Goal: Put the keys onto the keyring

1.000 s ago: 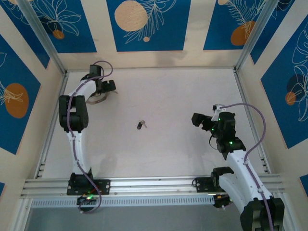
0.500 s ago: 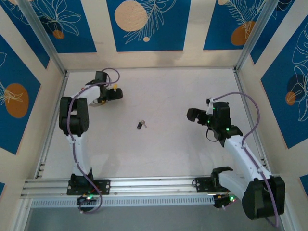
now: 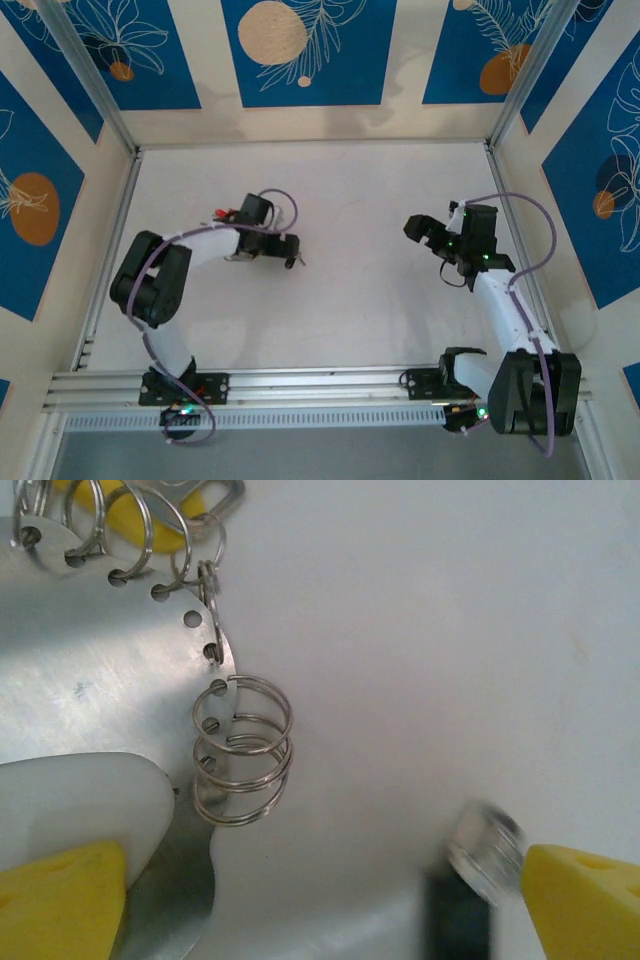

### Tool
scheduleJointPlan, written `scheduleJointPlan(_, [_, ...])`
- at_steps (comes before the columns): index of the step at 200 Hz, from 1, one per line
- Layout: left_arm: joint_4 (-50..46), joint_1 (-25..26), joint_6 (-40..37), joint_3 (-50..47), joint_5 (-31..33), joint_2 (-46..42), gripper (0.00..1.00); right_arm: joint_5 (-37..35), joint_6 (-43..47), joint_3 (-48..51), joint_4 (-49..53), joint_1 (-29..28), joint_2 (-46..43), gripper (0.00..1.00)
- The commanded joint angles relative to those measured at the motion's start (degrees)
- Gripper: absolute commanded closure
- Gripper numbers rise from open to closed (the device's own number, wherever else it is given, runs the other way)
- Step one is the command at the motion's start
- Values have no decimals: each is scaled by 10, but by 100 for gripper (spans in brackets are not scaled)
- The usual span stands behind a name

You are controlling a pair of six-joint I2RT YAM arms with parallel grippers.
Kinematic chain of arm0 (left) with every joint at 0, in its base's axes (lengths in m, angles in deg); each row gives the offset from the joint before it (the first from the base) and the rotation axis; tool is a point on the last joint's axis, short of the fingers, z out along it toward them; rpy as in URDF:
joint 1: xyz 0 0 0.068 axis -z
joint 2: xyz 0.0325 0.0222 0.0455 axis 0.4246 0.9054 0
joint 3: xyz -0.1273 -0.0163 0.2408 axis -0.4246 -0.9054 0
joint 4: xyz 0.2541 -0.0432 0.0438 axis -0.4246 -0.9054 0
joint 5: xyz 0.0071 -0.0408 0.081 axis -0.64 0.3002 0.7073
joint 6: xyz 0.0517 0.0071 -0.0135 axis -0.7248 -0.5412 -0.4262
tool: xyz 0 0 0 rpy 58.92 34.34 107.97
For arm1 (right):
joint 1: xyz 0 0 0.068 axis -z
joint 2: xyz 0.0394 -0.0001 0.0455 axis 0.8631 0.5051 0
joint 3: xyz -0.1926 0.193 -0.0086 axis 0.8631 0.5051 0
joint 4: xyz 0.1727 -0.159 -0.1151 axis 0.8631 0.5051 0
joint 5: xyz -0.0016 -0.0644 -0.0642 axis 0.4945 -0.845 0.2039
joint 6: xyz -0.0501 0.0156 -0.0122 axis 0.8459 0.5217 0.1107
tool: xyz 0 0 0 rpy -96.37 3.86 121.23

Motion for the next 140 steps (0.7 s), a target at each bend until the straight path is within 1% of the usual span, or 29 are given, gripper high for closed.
scheduleJointPlan(1, [-78, 56, 52, -68, -24, -43, 2, 43, 38, -33, 51, -20, 27, 17])
scheduleJointPlan(20, [-122, 63, 67, -97, -2, -105, 1, 45, 70, -48, 76, -47, 55, 31])
scheduleJointPlan(32, [-146, 63, 67, -104, 1, -160, 1, 35, 88, -58, 85, -74, 74, 38])
scheduleJointPlan(44, [-171, 62, 59, -95, 1, -217, 0, 25, 101, -66, 86, -108, 96, 43])
scheduleJointPlan(73, [-265, 49, 23, -17, 10, -325, 0, 22, 138, -92, 66, -204, 158, 44])
scheduleJointPlan(91, [-297, 18, 5, 32, -17, -363, 0, 23, 177, -107, 52, -262, 188, 47])
scheduleJointPlan(102, [-315, -9, -6, 66, -45, -370, 0, 7, 205, -106, 32, -302, 196, 48])
scheduleJointPlan(110, [-327, -30, -14, 91, -59, -368, 0, -6, 236, -100, 10, -334, 198, 47])
scheduleJointPlan(120, [-330, -53, -23, 114, -70, -362, 0, 1, 290, -86, -23, -370, 199, 47])
scheduleJointPlan(128, [-324, -69, -27, 123, -75, -357, 0, 0, 334, -68, -58, -398, 196, 47])
scheduleJointPlan(140, [-304, -91, -24, 126, -82, -348, 0, -5, 404, -24, -139, -436, 187, 48])
